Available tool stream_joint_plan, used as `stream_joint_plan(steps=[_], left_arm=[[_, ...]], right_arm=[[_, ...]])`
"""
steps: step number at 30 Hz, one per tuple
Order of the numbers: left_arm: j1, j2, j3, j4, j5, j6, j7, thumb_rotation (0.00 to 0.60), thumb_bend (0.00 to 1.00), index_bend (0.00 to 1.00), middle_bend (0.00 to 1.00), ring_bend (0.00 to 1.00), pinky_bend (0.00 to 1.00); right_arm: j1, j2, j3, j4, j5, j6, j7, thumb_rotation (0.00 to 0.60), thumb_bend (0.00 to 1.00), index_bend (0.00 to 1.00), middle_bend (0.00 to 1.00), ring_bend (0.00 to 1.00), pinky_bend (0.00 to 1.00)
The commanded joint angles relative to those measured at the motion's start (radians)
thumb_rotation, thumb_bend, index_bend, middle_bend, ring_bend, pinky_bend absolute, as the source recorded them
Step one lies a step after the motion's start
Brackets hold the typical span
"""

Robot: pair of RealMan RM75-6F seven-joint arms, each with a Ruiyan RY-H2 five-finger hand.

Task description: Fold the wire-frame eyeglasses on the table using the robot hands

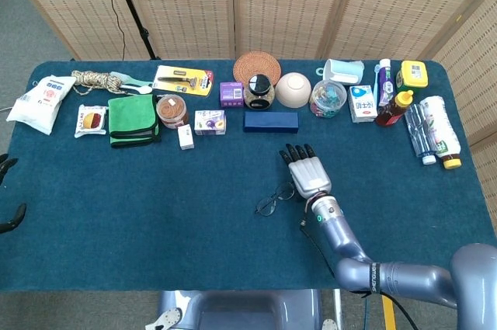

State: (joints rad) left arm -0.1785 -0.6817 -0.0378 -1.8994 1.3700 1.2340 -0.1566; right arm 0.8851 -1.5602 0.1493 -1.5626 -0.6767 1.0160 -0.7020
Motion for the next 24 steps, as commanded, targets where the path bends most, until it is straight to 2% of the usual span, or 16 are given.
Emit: stream_joint_plan(steps=[1,16,24], left_arm=[[-0.001,0.0,-0.001,-0.003,0.001,-0.001,0.002,0.446,0.42,0.0,0.0,0.0,0.0],[-0.001,0.013,0.002,-0.029,0.018,0.006,0.013,0.447,0.43,0.0,0.0,0.0,0.0],[0.0,0.02,0.004,-0.044,0.028,0.009,0.017,0.446,0.43,0.0,0.0,0.0,0.0]], right_arm=[[-0.012,0.022,-0.008,-0.019,-0.013,0.006,0.011,0.6,0.0,0.04,0.0,0.0,0.0],[-0.079,0.1,-0.057,-0.067,-0.033,0.012,0.067,0.6,0.0,0.1,0.0,0.0,0.0],[-0.124,0.156,-0.083,-0.103,-0.045,0.023,0.102,0.6,0.0,0.18,0.0,0.0,0.0]])
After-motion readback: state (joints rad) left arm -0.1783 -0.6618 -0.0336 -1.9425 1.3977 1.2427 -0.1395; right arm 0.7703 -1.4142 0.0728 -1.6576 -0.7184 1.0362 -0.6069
